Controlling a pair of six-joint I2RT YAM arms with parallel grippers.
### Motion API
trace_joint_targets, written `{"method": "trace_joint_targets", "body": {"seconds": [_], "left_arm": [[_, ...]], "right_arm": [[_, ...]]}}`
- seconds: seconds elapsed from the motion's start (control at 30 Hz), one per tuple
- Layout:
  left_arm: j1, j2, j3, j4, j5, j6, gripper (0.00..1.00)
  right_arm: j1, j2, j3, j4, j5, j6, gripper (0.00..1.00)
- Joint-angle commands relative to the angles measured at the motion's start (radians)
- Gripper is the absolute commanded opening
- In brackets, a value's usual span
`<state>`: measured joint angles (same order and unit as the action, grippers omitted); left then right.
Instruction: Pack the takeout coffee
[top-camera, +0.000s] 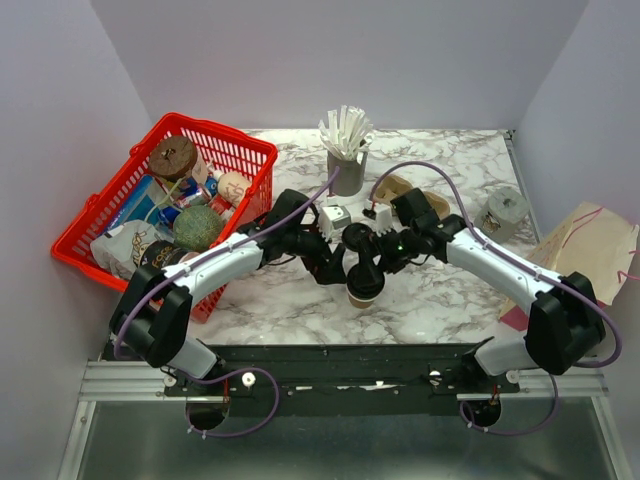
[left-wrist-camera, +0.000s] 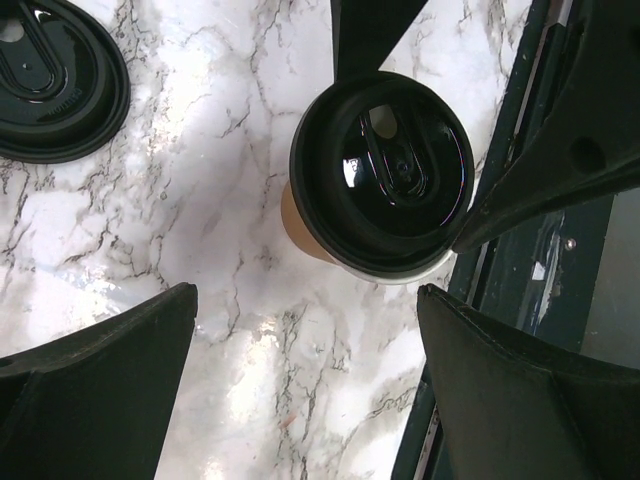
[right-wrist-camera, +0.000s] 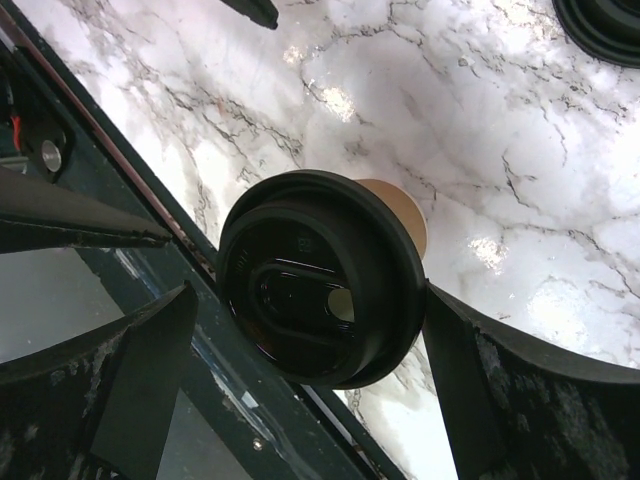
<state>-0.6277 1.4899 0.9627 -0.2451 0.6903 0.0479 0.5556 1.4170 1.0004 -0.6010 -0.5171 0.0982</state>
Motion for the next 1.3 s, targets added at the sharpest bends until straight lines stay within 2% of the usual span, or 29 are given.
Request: {"method": "trace_joint_targets", "body": {"seconds": [0.0,0.23,0.53,0.8,1.1,1.27], "left_arm": [[0.011,-0.043,-0.024,-0.003,-0.017,0.020,0.98],[0.014,-0.053,-0.047,0.021,-0.025,0.013,0.98],[0.014,-0.040,-0.029,0.024,-0.020,0.013,0.99],[0.014,-0.042,-0.025,0.026,-0.015,0.015,0.99],[0.014,-0.046,-0.039,0.029,-0.015,0.013,0.99],[0.022,-0.052,-0.042,0.030,-0.020,0.015,0.98]], "right_arm": [[0.020,-0.021,0.009,-0.031,0.090,0.020,1.00],[0.032,-0.044,0.003,-0.049,0.160,0.023,1.00],[0.040,-0.089,-0.009,-0.031,0.170,-0.012,1.00],[0.041,-0.127,-0.014,0.018,0.080,-0.077,1.00],[0.040,-0.087,0.035,0.010,0.034,-0.132,1.00],[0.044,-0.081,0.041,-0.002,0.011,-0.130,0.95]]}}
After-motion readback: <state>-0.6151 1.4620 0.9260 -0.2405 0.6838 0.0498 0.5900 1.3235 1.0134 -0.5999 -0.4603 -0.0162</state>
